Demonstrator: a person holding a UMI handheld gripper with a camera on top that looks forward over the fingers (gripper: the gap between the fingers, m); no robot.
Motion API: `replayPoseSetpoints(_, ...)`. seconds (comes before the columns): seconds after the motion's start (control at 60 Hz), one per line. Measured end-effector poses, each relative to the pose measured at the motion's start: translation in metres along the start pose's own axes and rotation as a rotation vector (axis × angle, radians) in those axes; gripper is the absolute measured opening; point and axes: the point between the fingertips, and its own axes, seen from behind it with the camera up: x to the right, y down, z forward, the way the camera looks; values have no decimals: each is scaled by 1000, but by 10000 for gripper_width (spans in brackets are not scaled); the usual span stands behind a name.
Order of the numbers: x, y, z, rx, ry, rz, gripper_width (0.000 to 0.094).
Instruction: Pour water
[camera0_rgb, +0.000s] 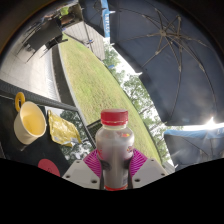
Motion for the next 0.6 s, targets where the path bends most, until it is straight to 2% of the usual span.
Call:
replayPoseSetpoints(0.15,-43,-63,10,55,47,-639,309)
replayPoseSetpoints(0.317,-79,-59,14,50,86,-1155,308)
replayPoseSetpoints(0.467,-77,-46,39,13,99,-1267,309)
replayPoseSetpoints(0.483,-71,-59,39,7,84,-1261,308)
replayPoseSetpoints(0.567,-61,-50,41,-14,68,-1185,310)
replayPoseSetpoints(0.583,-61,-32,53,-14,76,-1168,311)
replayPoseSetpoints(0.6,-47,-43,40,-15,65,-1093,313)
